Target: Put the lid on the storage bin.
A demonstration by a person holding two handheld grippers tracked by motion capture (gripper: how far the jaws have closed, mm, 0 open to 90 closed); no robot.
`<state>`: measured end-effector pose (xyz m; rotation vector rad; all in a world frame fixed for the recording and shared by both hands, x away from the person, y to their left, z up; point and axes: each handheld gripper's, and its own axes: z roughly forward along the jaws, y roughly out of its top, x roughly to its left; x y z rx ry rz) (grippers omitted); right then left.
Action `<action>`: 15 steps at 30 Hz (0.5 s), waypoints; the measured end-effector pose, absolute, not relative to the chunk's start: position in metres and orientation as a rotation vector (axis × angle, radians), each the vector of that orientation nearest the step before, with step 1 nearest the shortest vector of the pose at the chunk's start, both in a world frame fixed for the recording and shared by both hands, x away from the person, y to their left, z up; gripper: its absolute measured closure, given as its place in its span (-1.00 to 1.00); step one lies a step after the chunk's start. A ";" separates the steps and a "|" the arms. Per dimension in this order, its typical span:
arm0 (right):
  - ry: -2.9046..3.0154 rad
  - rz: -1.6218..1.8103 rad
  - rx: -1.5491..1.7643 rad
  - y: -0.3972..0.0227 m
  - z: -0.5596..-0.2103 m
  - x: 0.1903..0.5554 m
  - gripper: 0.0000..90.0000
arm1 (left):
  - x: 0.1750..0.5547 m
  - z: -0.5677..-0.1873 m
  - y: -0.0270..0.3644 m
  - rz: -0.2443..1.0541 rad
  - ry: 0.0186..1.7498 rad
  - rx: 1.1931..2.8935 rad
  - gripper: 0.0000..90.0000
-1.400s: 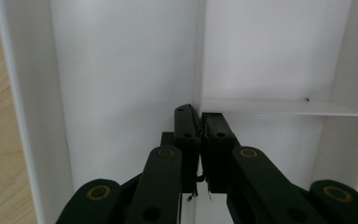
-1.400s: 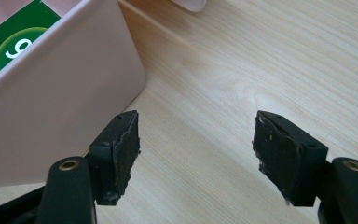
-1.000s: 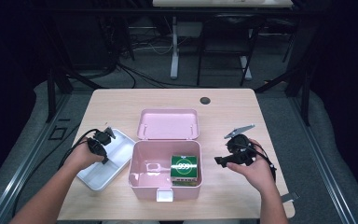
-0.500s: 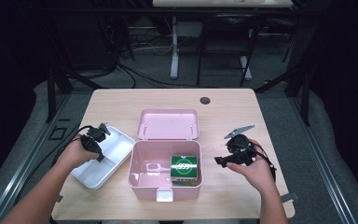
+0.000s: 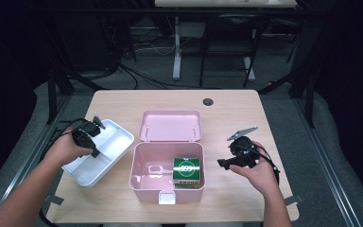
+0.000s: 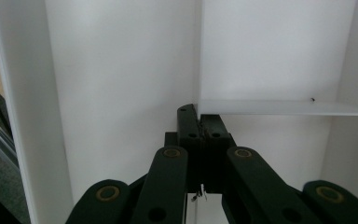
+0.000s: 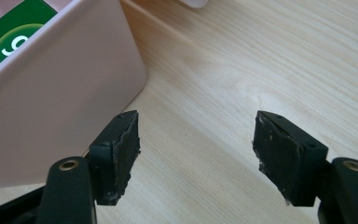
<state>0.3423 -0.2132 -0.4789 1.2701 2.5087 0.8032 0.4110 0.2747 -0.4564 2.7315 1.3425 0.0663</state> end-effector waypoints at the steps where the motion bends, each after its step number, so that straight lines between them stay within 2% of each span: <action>1: 2.510 0.807 1.271 -0.213 -0.479 0.342 -0.31 | 0.411 -0.453 0.275 0.071 1.337 2.732 0.98; 15: 2.514 0.803 1.271 -0.212 -0.480 0.343 -0.31 | 0.405 -0.409 0.262 0.134 1.209 2.784 0.98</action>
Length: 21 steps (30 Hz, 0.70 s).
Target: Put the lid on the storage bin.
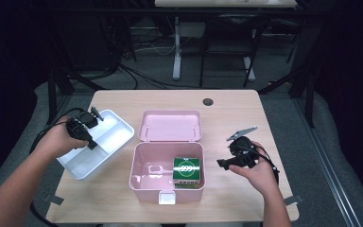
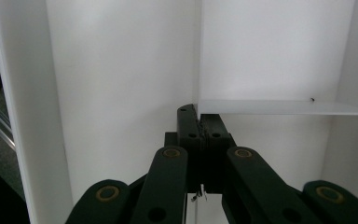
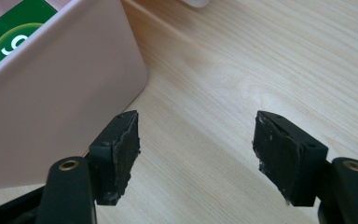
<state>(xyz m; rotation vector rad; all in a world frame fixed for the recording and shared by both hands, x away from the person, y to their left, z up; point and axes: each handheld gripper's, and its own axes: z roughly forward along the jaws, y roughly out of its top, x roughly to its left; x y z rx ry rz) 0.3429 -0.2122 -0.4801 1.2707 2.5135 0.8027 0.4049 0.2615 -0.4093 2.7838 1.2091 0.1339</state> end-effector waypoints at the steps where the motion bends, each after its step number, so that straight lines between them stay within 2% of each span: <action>1: 2.509 0.797 1.272 -0.212 -0.480 0.343 -0.31 | 0.404 -0.407 0.259 0.139 1.197 2.789 0.98; 10: 2.517 0.807 1.274 -0.211 -0.481 0.344 -0.31 | 0.401 -0.391 0.221 0.160 1.004 2.857 0.98; 21: 2.520 0.804 1.279 -0.212 -0.483 0.344 -0.31 | 0.394 -0.387 0.152 0.146 0.639 2.982 0.98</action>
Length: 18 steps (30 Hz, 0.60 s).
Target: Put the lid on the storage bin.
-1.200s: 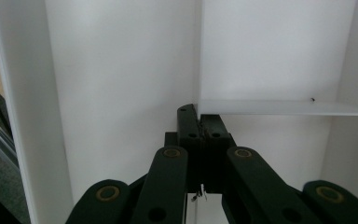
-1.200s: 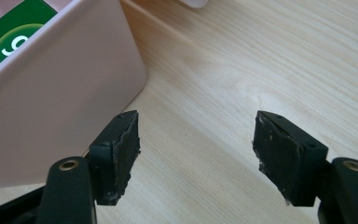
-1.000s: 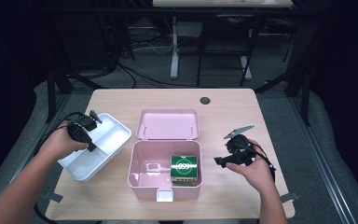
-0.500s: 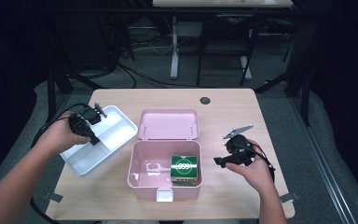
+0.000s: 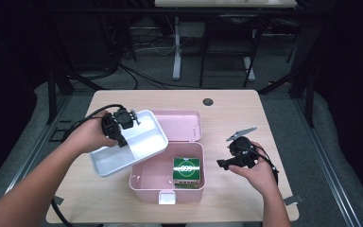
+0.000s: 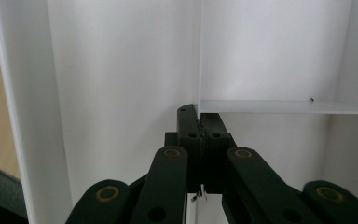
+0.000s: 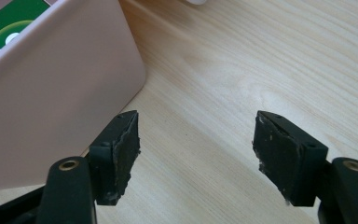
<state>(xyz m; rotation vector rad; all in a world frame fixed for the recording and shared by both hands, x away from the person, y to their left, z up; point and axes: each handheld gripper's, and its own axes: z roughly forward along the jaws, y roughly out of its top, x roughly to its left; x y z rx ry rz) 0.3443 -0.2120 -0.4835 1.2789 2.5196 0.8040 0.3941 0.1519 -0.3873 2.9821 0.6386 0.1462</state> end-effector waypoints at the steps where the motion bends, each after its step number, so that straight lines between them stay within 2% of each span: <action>1: 2.520 0.804 1.279 -0.212 -0.484 0.344 -0.31 | 0.393 -0.387 0.146 0.154 0.604 2.977 0.98; 12: 2.515 0.798 1.278 -0.212 -0.484 0.345 -0.31 | 0.377 -0.386 0.090 0.155 0.237 3.033 0.98; 18: 2.525 0.798 1.286 -0.213 -0.485 0.345 -0.31 | 0.370 -0.391 0.072 0.133 0.127 3.033 0.98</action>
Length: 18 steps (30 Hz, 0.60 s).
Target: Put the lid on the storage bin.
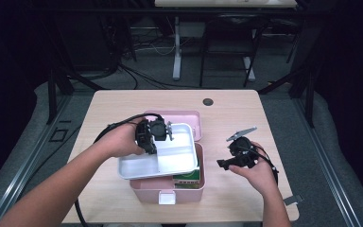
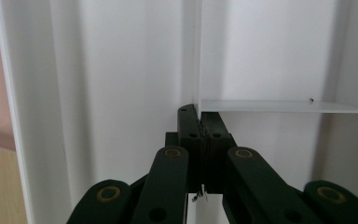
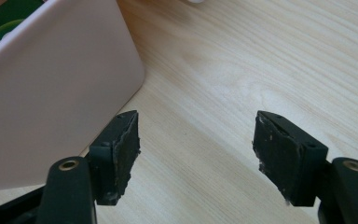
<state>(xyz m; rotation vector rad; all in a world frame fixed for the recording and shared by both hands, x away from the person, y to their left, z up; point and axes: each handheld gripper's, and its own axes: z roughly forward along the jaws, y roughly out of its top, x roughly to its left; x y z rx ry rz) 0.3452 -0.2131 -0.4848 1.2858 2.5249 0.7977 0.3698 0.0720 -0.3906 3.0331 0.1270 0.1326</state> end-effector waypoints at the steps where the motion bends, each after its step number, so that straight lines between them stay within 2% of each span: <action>1: 2.524 0.799 1.286 -0.213 -0.485 0.345 -0.31 | 0.369 -0.391 0.070 0.138 0.115 3.033 0.98; 18: 2.518 0.799 1.283 -0.213 -0.487 0.346 -0.31 | 0.360 -0.405 0.051 0.121 0.020 3.053 0.98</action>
